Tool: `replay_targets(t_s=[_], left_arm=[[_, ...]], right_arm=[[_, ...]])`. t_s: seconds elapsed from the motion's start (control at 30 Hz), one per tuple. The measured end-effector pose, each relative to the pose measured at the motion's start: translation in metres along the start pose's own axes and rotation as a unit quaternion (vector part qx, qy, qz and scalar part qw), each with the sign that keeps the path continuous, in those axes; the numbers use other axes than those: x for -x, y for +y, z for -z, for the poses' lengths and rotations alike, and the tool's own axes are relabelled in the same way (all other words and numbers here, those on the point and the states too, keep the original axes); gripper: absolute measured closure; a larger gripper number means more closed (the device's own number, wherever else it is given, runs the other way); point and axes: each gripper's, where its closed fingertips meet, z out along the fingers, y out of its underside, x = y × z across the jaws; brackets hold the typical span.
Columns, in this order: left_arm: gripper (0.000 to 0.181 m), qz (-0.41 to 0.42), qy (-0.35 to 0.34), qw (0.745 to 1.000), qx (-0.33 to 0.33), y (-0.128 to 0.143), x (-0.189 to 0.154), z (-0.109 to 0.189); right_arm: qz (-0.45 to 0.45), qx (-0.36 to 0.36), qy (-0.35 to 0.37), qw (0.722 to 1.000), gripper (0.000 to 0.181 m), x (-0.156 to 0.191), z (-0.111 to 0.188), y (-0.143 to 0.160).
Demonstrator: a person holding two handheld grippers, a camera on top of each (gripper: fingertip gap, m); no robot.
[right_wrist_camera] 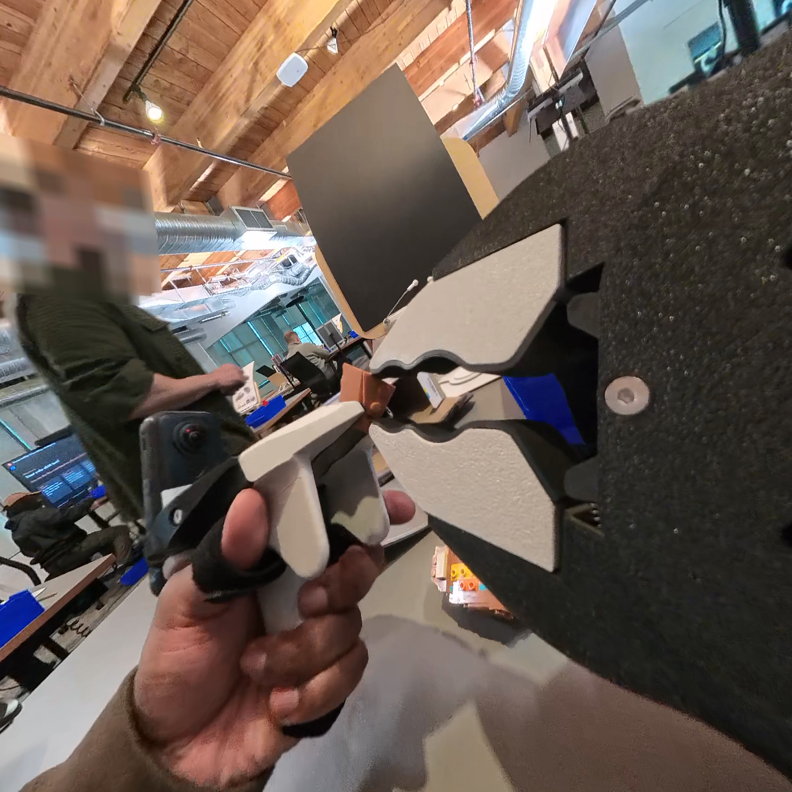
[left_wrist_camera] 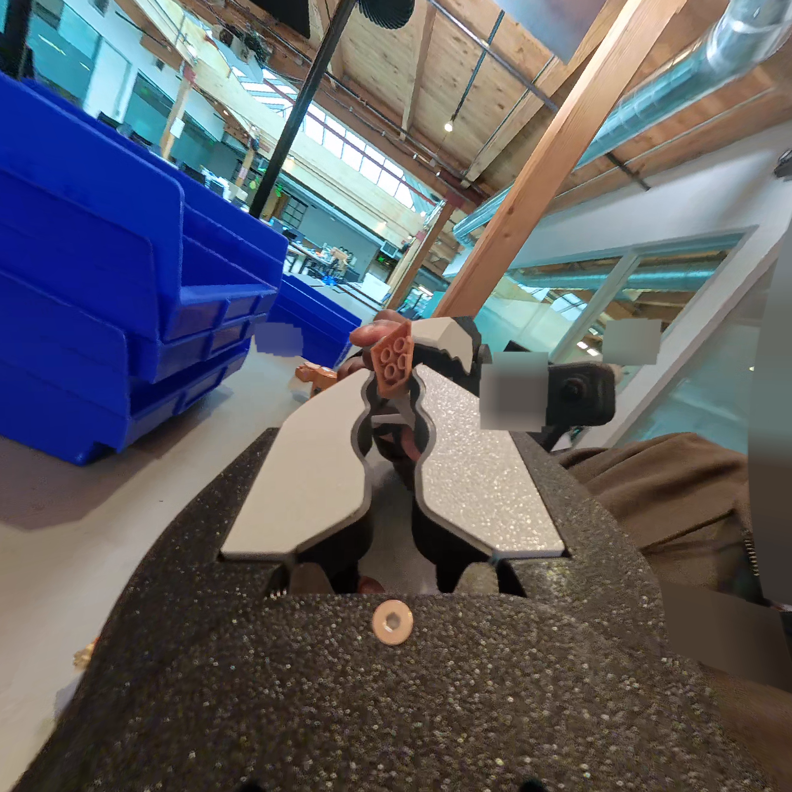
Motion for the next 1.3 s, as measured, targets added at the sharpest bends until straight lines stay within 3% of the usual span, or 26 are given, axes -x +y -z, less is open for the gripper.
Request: replay_targets(t_s=[0.27,0.43,0.57,0.7,1.1,1.13,1.3], left_arm=[[0.167,-0.177,-0.063,0.982,0.024,0.001,-0.004,0.0],[0.168,-0.329,-0.119,0.936,0.034,0.001,-0.006,0.0],[0.169,-0.403,-0.156,0.9,0.057,0.003,-0.003,0.001],[0.169,-0.395,-0.156,0.901,0.09,0.009,0.001,0.002],[0.169,-0.278,-0.117,0.942,0.15,0.027,0.008,0.002],[0.169,-0.276,-0.116,0.942,0.153,0.027,0.009,0.002],[0.169,-0.261,-0.111,0.948,0.148,0.027,0.008,0.001]], right_arm=[[-0.038,-0.011,-0.006,0.999,0.164,-0.005,0.003,-0.002],[-0.024,-0.01,-0.003,1.0,0.164,-0.004,0.005,-0.004],[-0.009,-0.001,-0.013,1.0,0.165,-0.002,0.006,-0.002],[0.017,0.012,-0.03,0.999,0.165,0.002,0.007,0.001],[0.039,0.039,-0.107,0.993,0.168,0.015,0.015,0.013],[0.041,0.041,-0.11,0.992,0.175,0.015,0.016,0.014],[0.043,0.03,-0.108,0.993,0.174,0.014,0.017,0.014]])
